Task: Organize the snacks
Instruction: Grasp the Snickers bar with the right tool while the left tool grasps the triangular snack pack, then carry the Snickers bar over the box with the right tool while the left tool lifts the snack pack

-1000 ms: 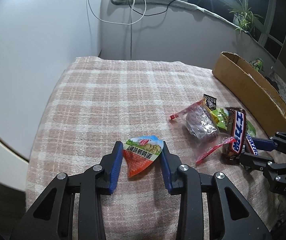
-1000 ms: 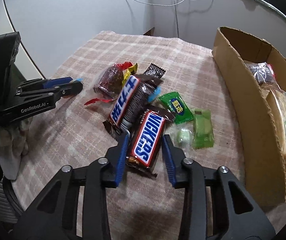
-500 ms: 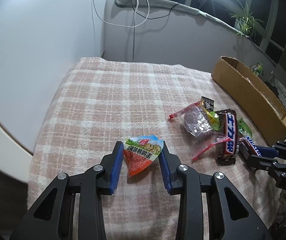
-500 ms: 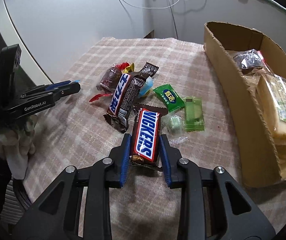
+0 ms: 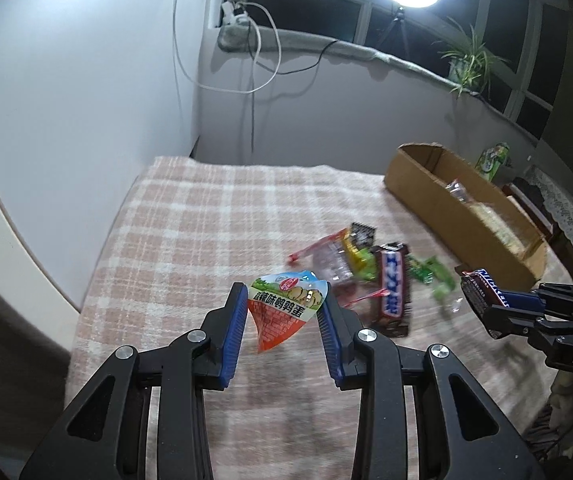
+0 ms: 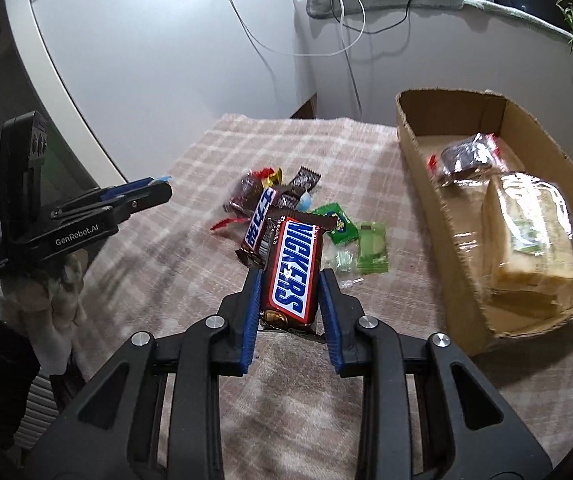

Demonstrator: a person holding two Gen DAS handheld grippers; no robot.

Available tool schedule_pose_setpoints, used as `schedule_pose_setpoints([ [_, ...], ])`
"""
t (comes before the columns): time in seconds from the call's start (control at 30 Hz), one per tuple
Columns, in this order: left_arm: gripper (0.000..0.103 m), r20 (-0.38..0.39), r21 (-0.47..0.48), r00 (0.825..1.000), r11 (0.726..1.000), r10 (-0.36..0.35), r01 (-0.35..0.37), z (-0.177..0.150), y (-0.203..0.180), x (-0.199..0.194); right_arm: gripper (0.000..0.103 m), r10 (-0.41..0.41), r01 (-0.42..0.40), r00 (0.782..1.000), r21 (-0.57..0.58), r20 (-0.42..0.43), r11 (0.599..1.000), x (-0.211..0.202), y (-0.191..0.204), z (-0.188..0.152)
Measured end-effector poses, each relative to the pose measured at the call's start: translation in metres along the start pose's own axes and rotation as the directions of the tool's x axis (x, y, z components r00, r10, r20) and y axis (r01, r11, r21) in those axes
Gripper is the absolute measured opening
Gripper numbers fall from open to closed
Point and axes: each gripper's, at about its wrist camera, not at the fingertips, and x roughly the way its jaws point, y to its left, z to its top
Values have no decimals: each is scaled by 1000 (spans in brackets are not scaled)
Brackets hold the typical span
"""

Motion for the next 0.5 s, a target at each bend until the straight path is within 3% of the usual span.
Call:
schedule_pose_setpoints([
  [0.5, 33, 60, 62, 995, 995, -85, 81, 18, -67, -23, 29, -47, 46, 994, 12, 97, 999, -61, -41, 11],
])
